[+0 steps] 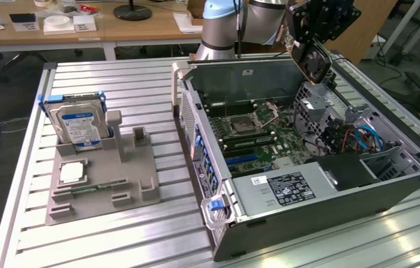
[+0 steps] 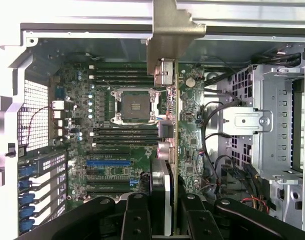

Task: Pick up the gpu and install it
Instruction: 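Insert the gpu into the slot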

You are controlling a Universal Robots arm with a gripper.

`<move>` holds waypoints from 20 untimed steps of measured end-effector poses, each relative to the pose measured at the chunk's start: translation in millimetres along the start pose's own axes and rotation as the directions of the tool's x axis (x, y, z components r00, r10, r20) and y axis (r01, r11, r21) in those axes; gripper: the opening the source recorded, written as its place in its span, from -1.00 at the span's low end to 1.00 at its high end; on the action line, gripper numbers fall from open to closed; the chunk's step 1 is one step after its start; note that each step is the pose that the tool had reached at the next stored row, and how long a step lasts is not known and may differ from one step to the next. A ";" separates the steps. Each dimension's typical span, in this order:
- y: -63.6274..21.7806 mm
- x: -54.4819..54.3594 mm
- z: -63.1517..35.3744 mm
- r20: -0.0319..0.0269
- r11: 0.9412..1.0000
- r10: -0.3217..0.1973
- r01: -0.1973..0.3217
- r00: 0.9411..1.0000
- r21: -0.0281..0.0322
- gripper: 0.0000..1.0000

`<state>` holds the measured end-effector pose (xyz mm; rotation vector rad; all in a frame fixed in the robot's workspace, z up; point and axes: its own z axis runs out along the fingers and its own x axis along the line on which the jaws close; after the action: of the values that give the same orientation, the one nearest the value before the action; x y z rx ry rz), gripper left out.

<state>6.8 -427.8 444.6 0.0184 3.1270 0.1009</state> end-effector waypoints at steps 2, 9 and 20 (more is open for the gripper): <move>0.0 0.0 0.0 -0.001 1.000 -0.013 0.013 1.000 0.000 -0.44; -0.1 0.0 -0.1 -0.008 0.993 -0.121 0.121 0.993 -0.002 -0.44; -0.2 0.0 2.1 -0.020 0.949 -0.314 0.314 0.949 -0.007 -0.44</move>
<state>6.8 -427.9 442.5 -0.4823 3.1002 0.1032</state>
